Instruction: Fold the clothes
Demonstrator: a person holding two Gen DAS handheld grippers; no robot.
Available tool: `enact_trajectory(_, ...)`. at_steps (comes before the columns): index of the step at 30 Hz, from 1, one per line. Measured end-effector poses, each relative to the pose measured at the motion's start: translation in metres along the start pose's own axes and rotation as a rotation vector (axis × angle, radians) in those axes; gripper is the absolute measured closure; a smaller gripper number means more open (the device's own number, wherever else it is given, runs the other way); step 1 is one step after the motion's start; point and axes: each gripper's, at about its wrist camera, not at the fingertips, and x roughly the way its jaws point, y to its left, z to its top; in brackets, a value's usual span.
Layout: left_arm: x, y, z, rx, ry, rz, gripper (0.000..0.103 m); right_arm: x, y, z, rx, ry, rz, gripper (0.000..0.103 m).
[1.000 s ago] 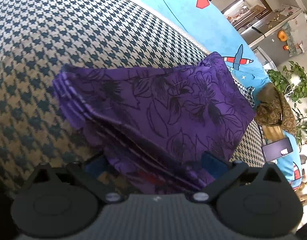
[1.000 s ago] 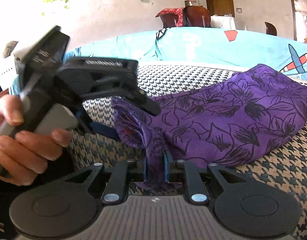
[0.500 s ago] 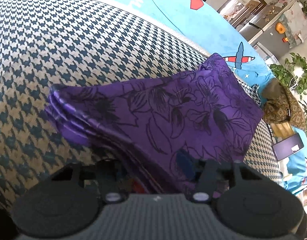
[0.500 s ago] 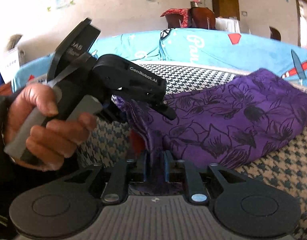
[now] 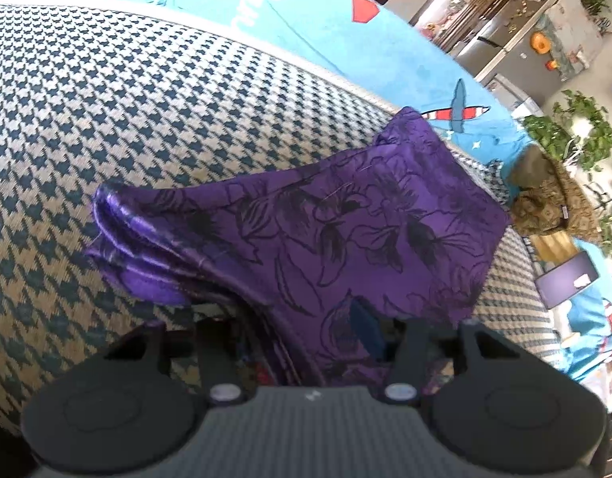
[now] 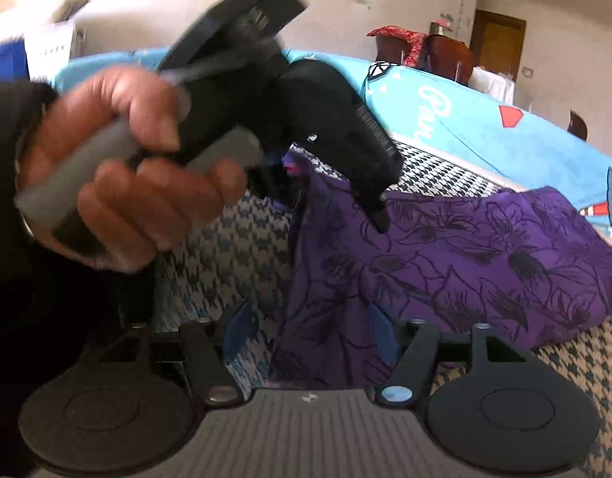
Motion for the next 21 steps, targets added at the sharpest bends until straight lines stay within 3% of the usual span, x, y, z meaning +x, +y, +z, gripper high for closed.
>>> enact_trajectory(10, -0.004, 0.003, 0.005, -0.03, 0.006, -0.059, 0.055, 0.045, 0.017, -0.006, -0.16, 0.046, -0.161, 0.037)
enact_trajectory(14, -0.003, 0.008, 0.006, -0.06, 0.01, -0.061, 0.054, 0.051, 0.012, -0.006, -0.148, 0.031, -0.159, 0.038)
enact_trajectory(17, 0.0, 0.011, 0.005, -0.074, 0.016, -0.044, 0.05, 0.047, 0.004, -0.004, -0.105, 0.023, -0.163, 0.06)
enact_trajectory(19, 0.003, 0.012, 0.004, -0.07, 0.017, -0.024, 0.046, 0.047, -0.004, -0.002, -0.065, 0.024, -0.18, 0.084)
enact_trajectory(21, 0.005, 0.011, 0.003, -0.065, 0.012, 0.003, 0.039, 0.044, -0.013, -0.001, -0.018, 0.023, -0.171, 0.089)
